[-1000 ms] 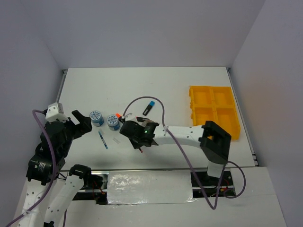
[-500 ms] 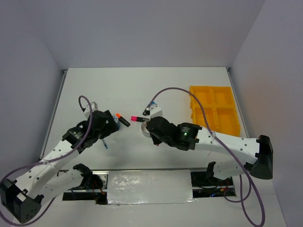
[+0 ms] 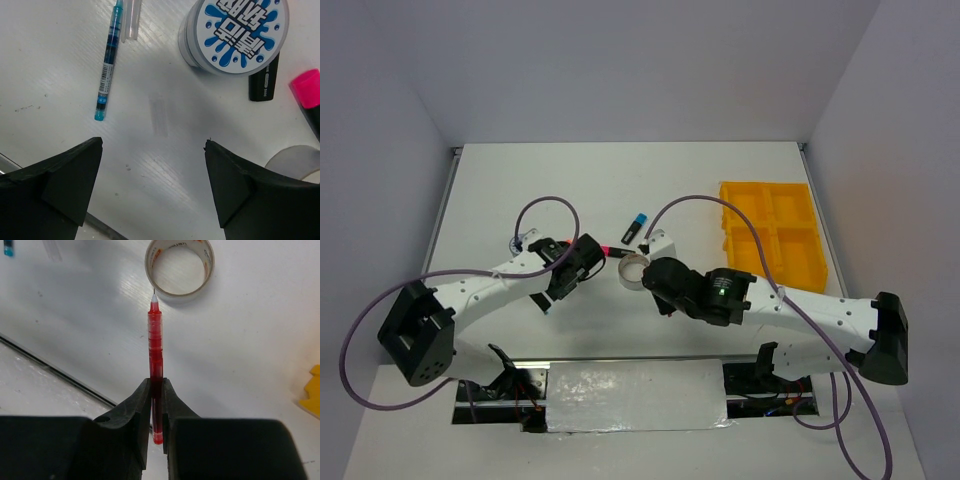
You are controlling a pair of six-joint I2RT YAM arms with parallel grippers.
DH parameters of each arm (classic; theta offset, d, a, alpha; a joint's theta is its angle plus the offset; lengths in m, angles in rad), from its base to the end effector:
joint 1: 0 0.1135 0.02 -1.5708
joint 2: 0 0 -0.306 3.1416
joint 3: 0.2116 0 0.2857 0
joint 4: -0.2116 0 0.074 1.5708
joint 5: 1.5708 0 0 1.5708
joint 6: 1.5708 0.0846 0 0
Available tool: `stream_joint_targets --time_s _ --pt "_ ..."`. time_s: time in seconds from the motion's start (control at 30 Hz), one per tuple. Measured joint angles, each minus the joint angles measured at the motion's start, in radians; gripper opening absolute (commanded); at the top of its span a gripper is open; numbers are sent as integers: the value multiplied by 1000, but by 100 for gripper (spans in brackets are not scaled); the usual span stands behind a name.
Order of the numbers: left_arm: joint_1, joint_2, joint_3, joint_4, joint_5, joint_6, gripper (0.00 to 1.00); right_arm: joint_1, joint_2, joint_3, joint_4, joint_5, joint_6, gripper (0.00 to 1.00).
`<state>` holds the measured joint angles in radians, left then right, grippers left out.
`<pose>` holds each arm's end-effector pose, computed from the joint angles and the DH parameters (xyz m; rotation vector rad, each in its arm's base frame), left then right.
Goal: Sort the stationery into containers
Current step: Pick up the pen from the center of the board, then pick up the pen cap from the center of the board.
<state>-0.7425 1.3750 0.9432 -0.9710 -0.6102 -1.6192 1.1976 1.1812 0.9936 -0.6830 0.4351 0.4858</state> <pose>0.2267 -0.1423 0.2099 -1.1273 2.2479 0.1052 0.1377 0.2538 0.2882 -0.6406 2.2673 0.2937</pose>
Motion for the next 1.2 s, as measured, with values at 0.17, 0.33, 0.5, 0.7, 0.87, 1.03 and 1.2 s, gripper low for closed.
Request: stream_joint_targets --time_s 0.17,0.33,0.5,0.7,0.87,1.03,1.2 --pt "0 36 1 6 0 -43 80 0 -2 -26 3 0 0 7" --pt "16 72 1 23 3 -55 63 0 -2 -40 2 0 0 7" --pt "64 99 -10 89 21 -27 58 0 -11 -40 3 1 0 7" --pt "90 127 -27 140 44 2 55 0 -24 -47 3 3 -4 6" --pt "105 179 -31 175 69 24 54 0 -23 -50 5 3 -4 6" --pt "111 193 -44 189 88 27 54 0 -18 -52 8 3 -4 6" --pt "111 207 -50 192 99 27 52 0 -12 -52 10 3 -5 6"
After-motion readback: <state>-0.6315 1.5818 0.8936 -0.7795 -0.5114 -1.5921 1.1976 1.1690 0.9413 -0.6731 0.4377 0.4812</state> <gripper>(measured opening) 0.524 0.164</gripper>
